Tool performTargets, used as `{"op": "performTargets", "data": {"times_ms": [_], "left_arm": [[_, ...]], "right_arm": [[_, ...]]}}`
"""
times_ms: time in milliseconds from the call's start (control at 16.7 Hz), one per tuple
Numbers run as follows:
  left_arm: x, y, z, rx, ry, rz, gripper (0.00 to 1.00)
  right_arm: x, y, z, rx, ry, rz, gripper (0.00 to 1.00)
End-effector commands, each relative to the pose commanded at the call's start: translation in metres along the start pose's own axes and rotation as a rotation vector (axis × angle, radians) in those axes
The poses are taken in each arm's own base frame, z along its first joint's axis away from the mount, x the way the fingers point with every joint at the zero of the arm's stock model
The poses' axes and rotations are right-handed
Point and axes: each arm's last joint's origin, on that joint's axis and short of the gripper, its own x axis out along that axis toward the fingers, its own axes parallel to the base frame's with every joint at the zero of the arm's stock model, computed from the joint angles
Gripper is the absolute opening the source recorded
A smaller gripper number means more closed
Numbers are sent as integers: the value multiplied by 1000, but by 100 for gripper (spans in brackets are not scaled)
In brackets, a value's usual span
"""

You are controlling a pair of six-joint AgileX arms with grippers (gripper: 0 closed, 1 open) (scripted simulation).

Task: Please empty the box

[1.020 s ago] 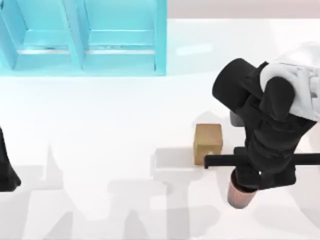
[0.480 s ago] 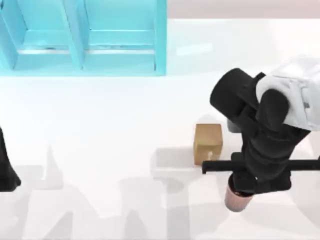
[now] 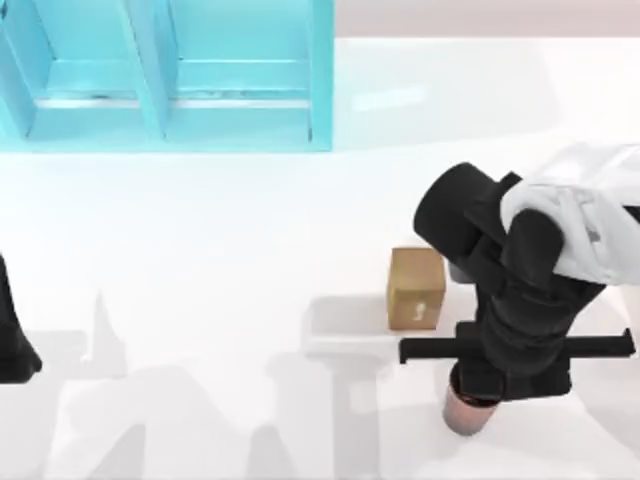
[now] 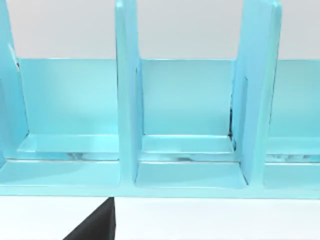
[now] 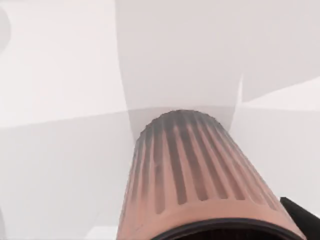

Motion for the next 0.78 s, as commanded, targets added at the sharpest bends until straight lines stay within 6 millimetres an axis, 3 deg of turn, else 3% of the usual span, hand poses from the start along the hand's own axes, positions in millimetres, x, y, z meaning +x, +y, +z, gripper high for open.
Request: {"op": "performTargets", "data": {"times_ms": [780], "left_arm": [[0, 0, 0, 0, 0, 0, 100]], "right_arm": [[0, 0, 0, 0, 0, 0, 98]]}}
